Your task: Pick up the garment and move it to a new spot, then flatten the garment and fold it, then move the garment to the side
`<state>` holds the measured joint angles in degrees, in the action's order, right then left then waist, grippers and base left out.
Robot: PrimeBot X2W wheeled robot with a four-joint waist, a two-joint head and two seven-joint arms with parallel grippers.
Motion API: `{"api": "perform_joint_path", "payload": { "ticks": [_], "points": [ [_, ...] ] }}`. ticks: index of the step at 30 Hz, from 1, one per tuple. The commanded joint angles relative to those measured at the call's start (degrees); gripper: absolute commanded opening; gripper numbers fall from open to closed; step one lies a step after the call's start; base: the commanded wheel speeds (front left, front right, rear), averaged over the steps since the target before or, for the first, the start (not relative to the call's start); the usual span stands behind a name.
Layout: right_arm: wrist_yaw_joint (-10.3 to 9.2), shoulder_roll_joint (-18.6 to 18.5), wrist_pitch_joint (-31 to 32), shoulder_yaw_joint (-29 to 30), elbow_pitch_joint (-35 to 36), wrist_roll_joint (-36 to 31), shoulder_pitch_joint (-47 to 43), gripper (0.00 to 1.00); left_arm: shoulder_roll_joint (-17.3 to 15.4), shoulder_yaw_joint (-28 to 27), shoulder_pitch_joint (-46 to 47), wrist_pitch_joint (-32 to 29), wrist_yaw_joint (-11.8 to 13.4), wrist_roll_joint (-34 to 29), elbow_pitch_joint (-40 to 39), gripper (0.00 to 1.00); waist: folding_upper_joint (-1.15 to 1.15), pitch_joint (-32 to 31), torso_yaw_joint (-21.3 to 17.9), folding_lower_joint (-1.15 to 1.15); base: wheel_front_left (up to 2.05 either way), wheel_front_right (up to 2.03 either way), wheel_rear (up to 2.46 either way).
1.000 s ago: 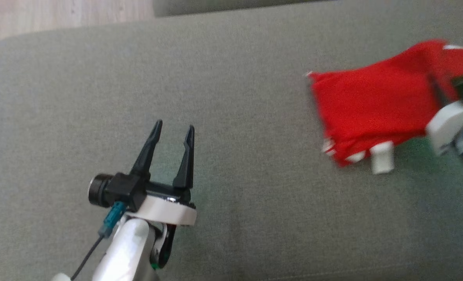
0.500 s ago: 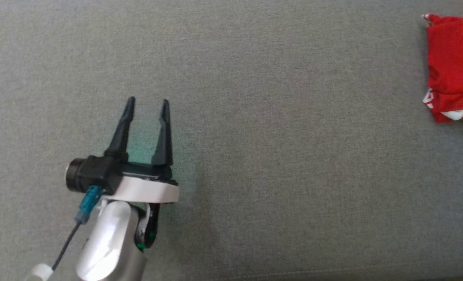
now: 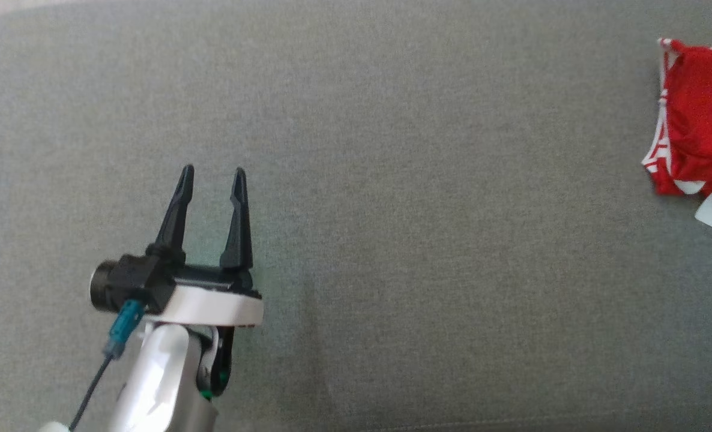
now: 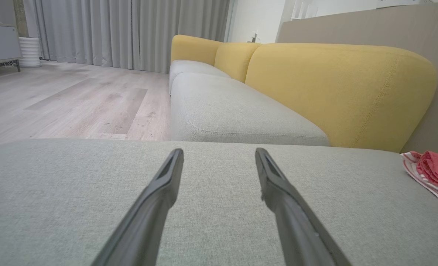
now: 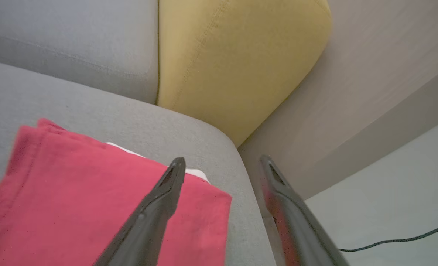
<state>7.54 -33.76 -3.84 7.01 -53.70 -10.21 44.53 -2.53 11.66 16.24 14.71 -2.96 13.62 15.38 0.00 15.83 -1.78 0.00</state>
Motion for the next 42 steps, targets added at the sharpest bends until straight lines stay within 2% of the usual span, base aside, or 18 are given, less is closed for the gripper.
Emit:
{"api": "perform_joint_path", "payload": {
  "ticks": [1,6,11,16,21,25,29,42],
  "points": [
    [-0.05,0.85,-1.20,-0.82,2.66,-0.33,-0.15,1.00,-0.35,-1.30,-0.58,0.29,0.36,0.41,-1.90,1.00,0.00,-2.42,-0.19,0.00,0.00,0.00,0.00],
    [-0.05,8.87,-4.75,-3.22,7.47,2.02,-1.88,1.00,-0.35,-1.24,-2.90,0.29,0.55,0.56,-1.81,1.00,0.00,-7.32,-0.66,0.00,0.00,0.00,0.00],
    [-0.05,17.00,-7.48,-6.66,15.90,7.25,-5.73,1.00,-0.35,-1.38,-4.68,0.29,0.74,0.46,-2.31,1.00,0.00,-10.69,-0.68,0.00,0.00,0.00,0.00],
    [-0.05,23.50,-9.40,-6.33,25.27,13.46,-14.12,1.00,-0.35,-1.49,-7.02,0.29,0.89,1.68,-3.62,1.00,0.00,-13.31,-0.26,0.00,0.00,0.00,0.00],
    [-0.05,29.25,-10.55,-5.88,31.33,15.55,-23.90,1.00,-0.35,-1.40,-9.66,0.29,1.42,1.75,-3.58,1.00,0.00,-15.00,0.31,0.00,0.00,0.00,0.00],
    [-0.05,30.72,-10.90,-5.04,33.91,17.19,-30.69,1.00,-0.35,-1.66,-11.04,0.29,2.20,2.54,-3.63,1.00,0.00,-15.76,0.75,0.00,0.00,0.00,0.00],
    [-0.05,30.85,-11.08,-6.41,35.23,22.09,-35.11,1.00,-0.35,-1.49,-11.65,0.29,2.60,3.11,-3.48,1.00,0.00,-15.94,0.89,0.00,0.00,0.00,0.00],
    [-0.05,30.87,-11.15,-5.47,39.07,22.47,-39.11,1.00,-0.35,-0.96,-11.31,0.29,3.91,3.79,-3.75,1.00,0.00,-15.88,1.35,0.00,0.00,0.00,0.00]
  ]
}}
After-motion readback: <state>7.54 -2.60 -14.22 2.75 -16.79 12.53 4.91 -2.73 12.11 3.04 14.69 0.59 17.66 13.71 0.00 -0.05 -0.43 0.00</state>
